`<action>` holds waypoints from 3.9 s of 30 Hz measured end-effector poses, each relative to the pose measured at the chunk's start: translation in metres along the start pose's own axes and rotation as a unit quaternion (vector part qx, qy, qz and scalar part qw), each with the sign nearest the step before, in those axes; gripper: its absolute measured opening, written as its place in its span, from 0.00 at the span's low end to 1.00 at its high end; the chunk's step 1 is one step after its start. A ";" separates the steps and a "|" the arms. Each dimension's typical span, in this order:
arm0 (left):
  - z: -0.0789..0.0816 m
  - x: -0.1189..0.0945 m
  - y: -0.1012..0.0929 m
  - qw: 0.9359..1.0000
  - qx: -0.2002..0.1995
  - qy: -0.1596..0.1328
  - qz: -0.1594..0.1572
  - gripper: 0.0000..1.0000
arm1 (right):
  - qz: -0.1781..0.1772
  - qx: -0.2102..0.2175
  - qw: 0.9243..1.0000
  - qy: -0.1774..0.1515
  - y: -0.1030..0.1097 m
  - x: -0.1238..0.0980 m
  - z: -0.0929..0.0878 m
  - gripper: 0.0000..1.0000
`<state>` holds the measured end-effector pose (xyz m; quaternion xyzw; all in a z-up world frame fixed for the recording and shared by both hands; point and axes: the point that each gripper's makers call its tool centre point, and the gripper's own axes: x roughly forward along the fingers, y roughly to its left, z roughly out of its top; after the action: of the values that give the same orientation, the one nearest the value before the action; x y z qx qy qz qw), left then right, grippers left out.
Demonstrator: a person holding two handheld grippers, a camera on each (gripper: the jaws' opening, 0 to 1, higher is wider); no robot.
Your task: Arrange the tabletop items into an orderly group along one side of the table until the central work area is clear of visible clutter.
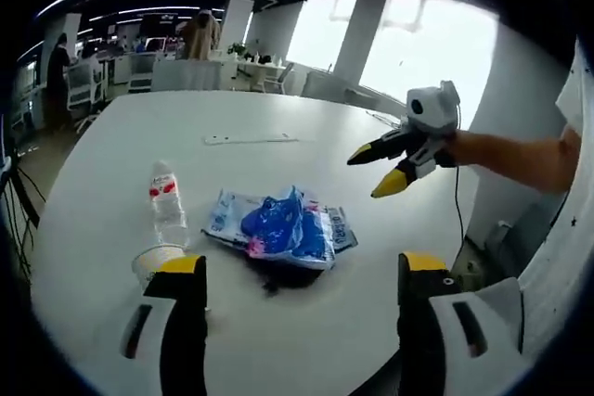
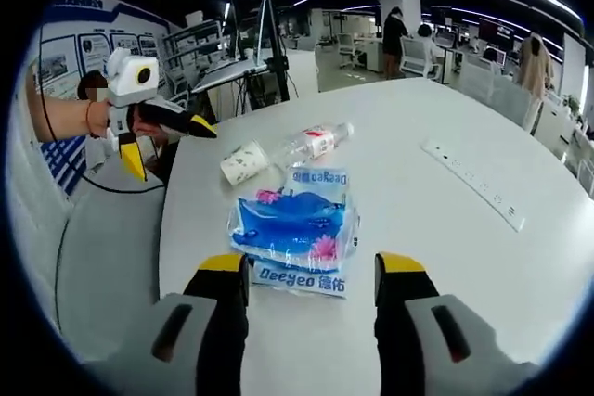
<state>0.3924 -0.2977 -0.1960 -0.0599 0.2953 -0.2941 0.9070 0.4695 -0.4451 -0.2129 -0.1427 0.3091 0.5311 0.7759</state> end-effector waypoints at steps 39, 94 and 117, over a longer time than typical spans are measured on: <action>-0.030 0.050 -0.008 0.994 -0.093 0.005 0.060 0.74 | 0.022 0.007 1.000 0.017 -0.017 0.045 -0.014 0.46; -0.048 0.088 0.001 0.974 -0.211 0.018 0.085 0.04 | 0.012 0.063 0.998 0.009 -0.031 0.065 -0.021 0.00; 0.059 0.114 -0.029 0.998 -0.062 -0.008 -0.018 0.00 | -0.125 0.112 0.982 -0.089 -0.072 -0.039 0.005 0.00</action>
<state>0.4859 -0.3902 -0.1963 -0.1243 0.3045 -0.2912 0.8983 0.5272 -0.4998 -0.1921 -0.0451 0.2762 0.4023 0.8717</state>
